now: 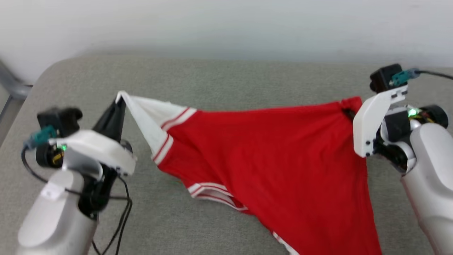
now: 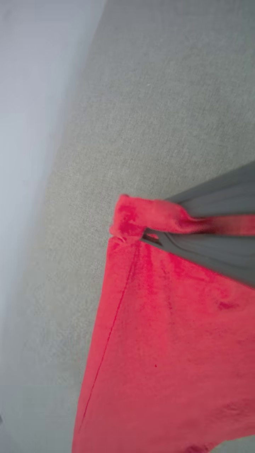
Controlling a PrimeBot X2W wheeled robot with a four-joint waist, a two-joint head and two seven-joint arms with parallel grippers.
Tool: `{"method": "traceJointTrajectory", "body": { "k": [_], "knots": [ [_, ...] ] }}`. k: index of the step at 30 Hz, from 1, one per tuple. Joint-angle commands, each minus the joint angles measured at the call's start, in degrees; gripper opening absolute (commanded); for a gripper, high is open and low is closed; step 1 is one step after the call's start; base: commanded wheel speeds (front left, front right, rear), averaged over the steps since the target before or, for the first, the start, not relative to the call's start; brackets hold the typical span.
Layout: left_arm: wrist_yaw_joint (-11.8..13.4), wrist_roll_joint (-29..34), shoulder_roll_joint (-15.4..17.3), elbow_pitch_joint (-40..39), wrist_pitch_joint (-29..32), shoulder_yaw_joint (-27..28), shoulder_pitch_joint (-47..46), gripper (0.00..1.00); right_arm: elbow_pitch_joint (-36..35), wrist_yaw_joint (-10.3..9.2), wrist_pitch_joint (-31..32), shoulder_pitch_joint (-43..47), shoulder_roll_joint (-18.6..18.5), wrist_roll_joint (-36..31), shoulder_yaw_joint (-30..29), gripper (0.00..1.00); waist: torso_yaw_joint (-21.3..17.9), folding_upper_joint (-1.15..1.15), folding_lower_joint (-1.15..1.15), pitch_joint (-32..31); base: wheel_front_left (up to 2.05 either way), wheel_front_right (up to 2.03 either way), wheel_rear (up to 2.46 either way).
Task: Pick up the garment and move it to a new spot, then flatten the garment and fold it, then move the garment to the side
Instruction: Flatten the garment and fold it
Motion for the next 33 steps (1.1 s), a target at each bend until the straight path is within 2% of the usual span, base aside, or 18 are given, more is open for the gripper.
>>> {"method": "traceJointTrajectory", "body": {
  "k": [1, 9, 21, 27, 33],
  "knots": [
    [0.11, 0.55, 0.31, 0.40, 0.50, -0.05, -2.34, 0.00, 0.62, -0.04, -1.09, -1.68, 0.38, -0.67, -0.75, 0.00, -1.17, 0.00, 0.00, -1.05, 0.00, 0.00, 0.00],
    [-0.64, 3.45, 1.18, 7.75, 3.05, -1.07, -18.90, 0.00, 5.12, -0.04, -8.49, -10.80, 3.56, -6.08, -5.76, 0.00, -3.36, 0.00, 0.00, -0.09, 0.00, 0.00, 0.00],
    [-1.74, 7.16, 2.62, 17.75, 0.37, 0.10, -44.66, 0.00, 10.13, -0.06, -16.06, -32.20, 6.70, -12.59, -15.23, 0.00, -4.60, 0.00, 0.00, 9.00, 0.00, 0.00, 0.00],
    [-2.99, 7.09, 3.60, 23.36, -0.57, 0.95, -54.41, 0.00, 12.25, -0.07, -18.05, -40.80, 8.06, -16.27, -16.69, 0.00, -5.20, 0.00, 0.00, 14.17, 0.00, 0.00, 0.00],
    [-4.26, 6.42, 3.94, 28.62, -1.88, 0.95, -60.22, 0.00, 15.18, -0.07, -20.20, -46.23, 9.43, -18.17, -17.16, 0.00, -5.33, 0.00, 0.00, 19.49, 0.00, 0.00, 0.00]
  ]
}}
